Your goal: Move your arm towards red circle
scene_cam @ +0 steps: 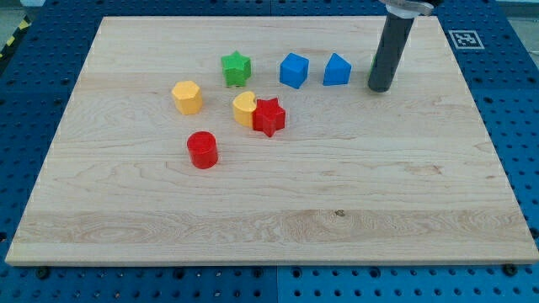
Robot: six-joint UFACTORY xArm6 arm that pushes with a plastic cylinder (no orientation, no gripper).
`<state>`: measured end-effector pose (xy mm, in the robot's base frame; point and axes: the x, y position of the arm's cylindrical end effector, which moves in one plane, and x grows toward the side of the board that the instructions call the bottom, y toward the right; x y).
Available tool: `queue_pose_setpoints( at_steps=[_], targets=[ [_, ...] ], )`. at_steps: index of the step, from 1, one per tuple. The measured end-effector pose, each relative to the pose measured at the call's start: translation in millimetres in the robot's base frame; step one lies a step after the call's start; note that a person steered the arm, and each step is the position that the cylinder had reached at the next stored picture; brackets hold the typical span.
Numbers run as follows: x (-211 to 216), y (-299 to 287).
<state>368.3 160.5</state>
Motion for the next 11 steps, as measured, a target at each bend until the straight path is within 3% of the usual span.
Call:
queue_pose_setpoints(
  at_steps=[3, 5, 7, 9, 11],
  targets=[
    [38.4, -8.6],
    [37.2, -85.1],
    [55.9, -71.0],
    [117.4, -149.3],
    [100.7, -257.1]
  ],
)
